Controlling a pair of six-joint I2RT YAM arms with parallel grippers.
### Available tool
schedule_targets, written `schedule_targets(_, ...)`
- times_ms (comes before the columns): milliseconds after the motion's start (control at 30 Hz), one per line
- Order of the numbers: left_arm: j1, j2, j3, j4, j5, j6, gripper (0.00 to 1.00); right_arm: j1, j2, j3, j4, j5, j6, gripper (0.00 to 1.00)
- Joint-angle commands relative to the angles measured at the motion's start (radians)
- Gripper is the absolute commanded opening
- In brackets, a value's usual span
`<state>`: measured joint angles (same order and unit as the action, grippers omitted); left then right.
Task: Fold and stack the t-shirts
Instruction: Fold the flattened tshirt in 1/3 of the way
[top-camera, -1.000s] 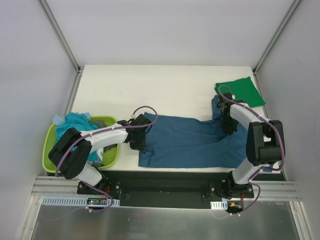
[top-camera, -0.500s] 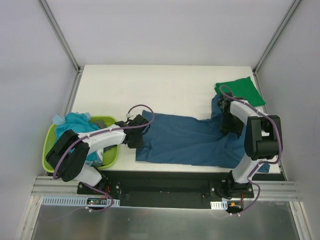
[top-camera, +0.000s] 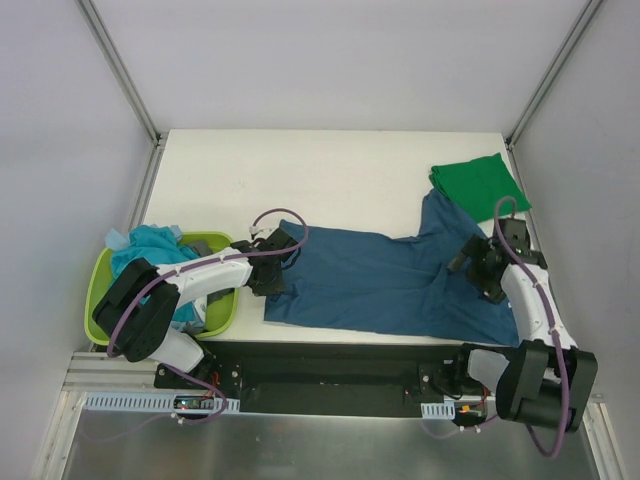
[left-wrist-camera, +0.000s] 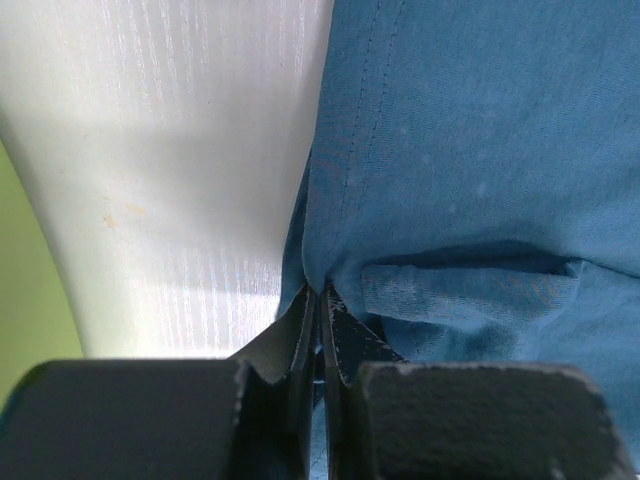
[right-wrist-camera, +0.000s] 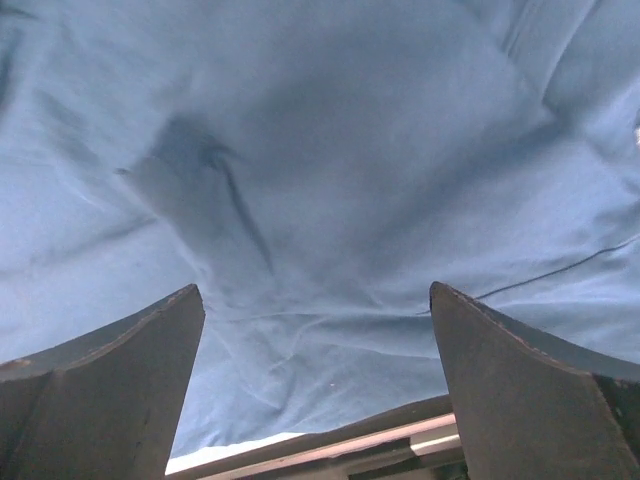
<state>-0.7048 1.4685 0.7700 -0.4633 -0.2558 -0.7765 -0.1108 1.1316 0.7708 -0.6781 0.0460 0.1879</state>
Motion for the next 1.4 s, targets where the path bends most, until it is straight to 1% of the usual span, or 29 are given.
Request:
schedule_targets(0,0.014,0.019,0.014,-0.055,-0.04,-0.029,0.0,-0.136,-0.038,-0.154,0.116,-0.328,-0.01,0.97)
schedule_targets(100,0.014,0.027,0.008,-0.054,-0.043,-0.032,0.0,-0.191,0.014,-0.182,0.16,-0.373,-0.044,0.97)
schedule_targets(167,0.013,0.029,-0.003,-0.054,-0.053,-0.038,0.0,-0.226,0.068,-0.179,0.158,-0.338,-0.054,0.97)
schedule_targets(267,0.016,0.023,-0.027,-0.055,-0.075,-0.052,0.0,-0.332,0.114,-0.191,0.123,-0.264,-0.05,0.97)
schedule_targets(400,0.018,0.018,-0.054,-0.058,-0.08,-0.064,0.0,-0.496,0.082,-0.229,0.123,-0.233,-0.03,0.97)
schedule_targets(467,0.022,0.016,-0.067,-0.061,-0.085,-0.075,0.0,-0.542,0.047,-0.229,0.109,-0.203,-0.025,0.97)
schedule_targets(567,0.039,0.013,-0.08,-0.083,-0.112,-0.083,0.0,-0.569,0.001,-0.219,0.095,-0.17,-0.024,0.97)
schedule_targets(633,0.042,0.001,-0.078,-0.092,-0.115,-0.072,0.0,-0.57,-0.018,-0.212,0.094,-0.179,-0.027,0.97)
schedule_targets(767,0.022,-0.048,-0.045,-0.087,-0.06,0.003,0.0,-0.564,-0.05,-0.219,0.126,-0.34,-0.053,0.96)
schedule_targets(800,0.01,-0.068,-0.034,-0.087,-0.051,0.022,0.04,-0.555,-0.065,-0.214,0.12,-0.356,-0.056,0.96)
schedule_targets(833,-0.004,-0.086,-0.02,-0.086,-0.045,0.035,0.1,-0.537,-0.084,-0.208,0.109,-0.357,-0.065,0.96)
schedule_targets(933,-0.031,-0.151,0.015,-0.087,-0.04,0.068,0.31,-0.475,-0.148,-0.165,0.055,-0.322,-0.087,0.96)
schedule_targets(1033,-0.036,-0.213,0.04,-0.104,-0.115,0.043,0.45,-0.431,-0.229,-0.121,-0.001,-0.287,-0.085,0.96)
schedule_targets(1100,-0.036,-0.244,0.058,-0.107,-0.114,0.045,0.5,-0.405,-0.268,-0.1,-0.026,-0.281,-0.096,0.96)
schedule_targets(1167,-0.036,-0.264,0.078,-0.098,-0.048,0.068,0.53,-0.376,-0.296,-0.094,-0.04,-0.293,-0.103,0.96)
schedule_targets(1233,-0.041,-0.263,0.091,-0.071,0.07,0.112,0.55,-0.34,-0.306,-0.102,-0.047,-0.323,-0.096,0.96)
schedule_targets(1300,-0.047,-0.257,0.075,-0.01,0.246,0.138,0.65,-0.305,-0.303,-0.126,-0.043,-0.343,-0.081,0.96)
schedule_targets(1367,-0.051,-0.252,0.02,0.102,0.439,0.143,0.76,-0.274,-0.296,-0.157,-0.02,-0.368,-0.059,0.96)
